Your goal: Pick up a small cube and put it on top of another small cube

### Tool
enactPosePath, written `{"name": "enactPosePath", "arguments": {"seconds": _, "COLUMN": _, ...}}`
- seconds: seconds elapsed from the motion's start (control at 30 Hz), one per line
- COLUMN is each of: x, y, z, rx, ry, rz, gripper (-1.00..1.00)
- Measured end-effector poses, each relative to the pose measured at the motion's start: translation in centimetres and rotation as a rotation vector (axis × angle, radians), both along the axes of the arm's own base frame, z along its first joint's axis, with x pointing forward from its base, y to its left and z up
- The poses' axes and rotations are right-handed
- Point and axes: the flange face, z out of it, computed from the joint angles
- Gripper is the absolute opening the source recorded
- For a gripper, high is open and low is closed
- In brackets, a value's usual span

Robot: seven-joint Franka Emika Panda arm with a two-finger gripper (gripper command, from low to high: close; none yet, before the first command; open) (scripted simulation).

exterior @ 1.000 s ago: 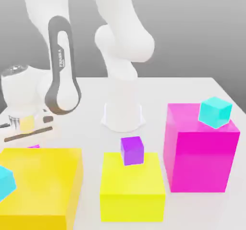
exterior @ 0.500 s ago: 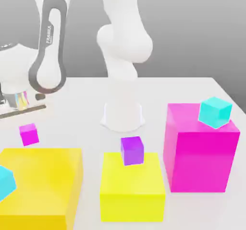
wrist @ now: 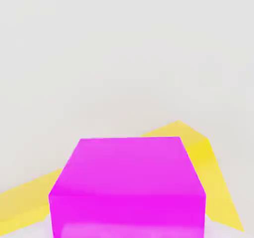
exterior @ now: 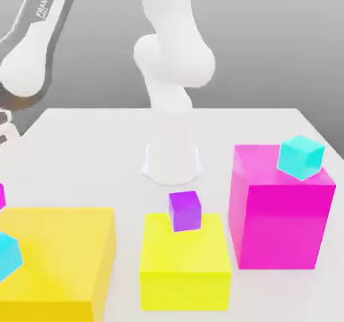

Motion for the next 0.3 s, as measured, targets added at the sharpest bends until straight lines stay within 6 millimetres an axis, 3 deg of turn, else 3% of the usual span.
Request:
{"name": "enactPosePath", "arguments": {"seconds": 0.07, "x": 3.5, "y": 2.9, "z": 2.6, "rx": -0.036, "ry": 0.007, "rz": 0.094, "gripper": -1.0}}
{"name": "enactPosePath", "arguments": {"seconds": 0.1, "x": 4.0, "y": 3.2, "z": 2.2, "rx": -0.047, "ry": 0.01, "rz": 0.103, "gripper": -1.0}}
{"name": "enactPosePath", "arguments": {"seconds": 0.17, "x": 4.3, "y": 3.2, "z": -0.4, "rx": -0.056, "ry": 0.012, "rz": 0.106, "gripper": -1.0}}
{"name": "enactPosePath", "arguments": {"seconds": 0.2, "x": 4.3, "y": 3.3, "z": -1.8, "rx": -0.057, "ry": 0.013, "rz": 0.107, "gripper": 1.0}}
{"name": "enactPosePath", "arguments": {"seconds": 0.3, "x": 4.3, "y": 3.3, "z": -1.8, "rx": -0.057, "ry": 0.013, "rz": 0.107, "gripper": 1.0}}
